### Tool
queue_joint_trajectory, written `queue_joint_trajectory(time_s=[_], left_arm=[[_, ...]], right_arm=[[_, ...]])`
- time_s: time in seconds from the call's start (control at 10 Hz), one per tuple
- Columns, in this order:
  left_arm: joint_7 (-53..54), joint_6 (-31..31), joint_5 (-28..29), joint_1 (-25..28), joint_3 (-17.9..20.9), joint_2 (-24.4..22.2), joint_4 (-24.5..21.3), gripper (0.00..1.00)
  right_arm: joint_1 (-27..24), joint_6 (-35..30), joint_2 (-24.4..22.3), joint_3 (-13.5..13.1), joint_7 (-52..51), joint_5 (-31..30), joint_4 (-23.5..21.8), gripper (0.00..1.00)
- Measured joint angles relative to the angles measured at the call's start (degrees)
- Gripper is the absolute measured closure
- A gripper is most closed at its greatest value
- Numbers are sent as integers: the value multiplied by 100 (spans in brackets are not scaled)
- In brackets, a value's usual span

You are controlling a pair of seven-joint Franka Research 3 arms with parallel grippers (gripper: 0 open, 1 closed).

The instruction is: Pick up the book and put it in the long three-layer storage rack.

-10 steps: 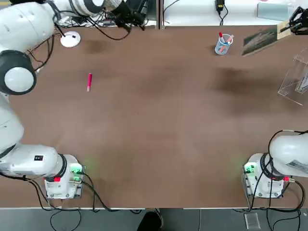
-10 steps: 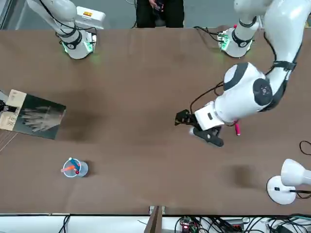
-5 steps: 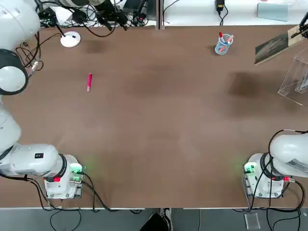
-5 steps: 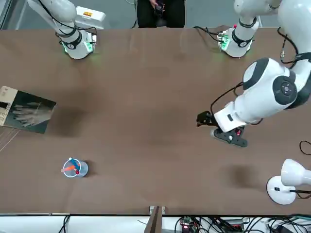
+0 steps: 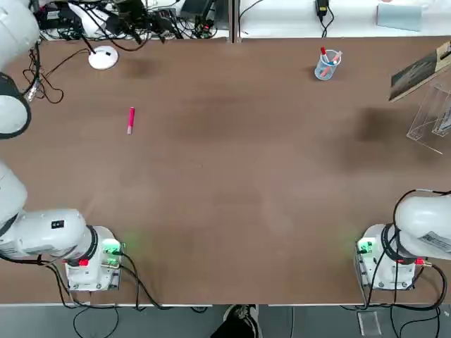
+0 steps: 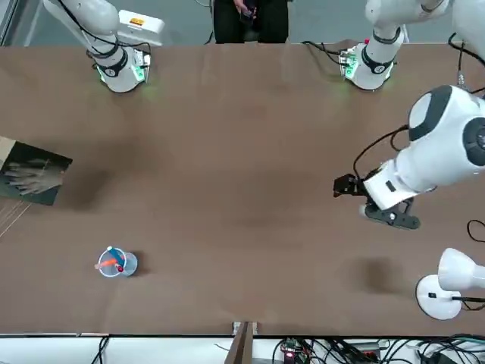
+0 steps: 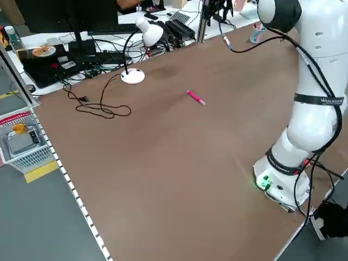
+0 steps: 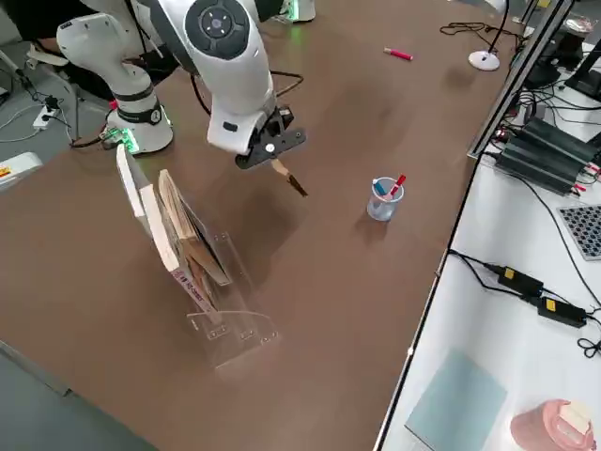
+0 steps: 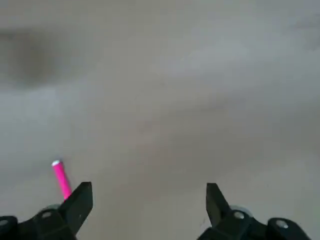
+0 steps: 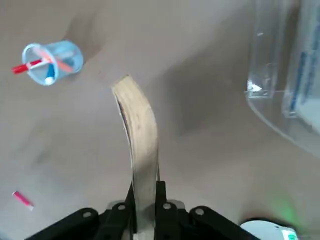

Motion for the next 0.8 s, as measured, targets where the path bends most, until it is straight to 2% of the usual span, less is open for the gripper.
queue_joint_trajectory(time_s=[0.4,0.8], left_arm=[[329,-493,3,-228,765,-190,-8,0],[521,-452,13,-589,1792,-207,-38,0]], right_arm=[[1,-31,291,12,194,-553,392,85],[-52,-127,633,-4,186,-938,835,85]])
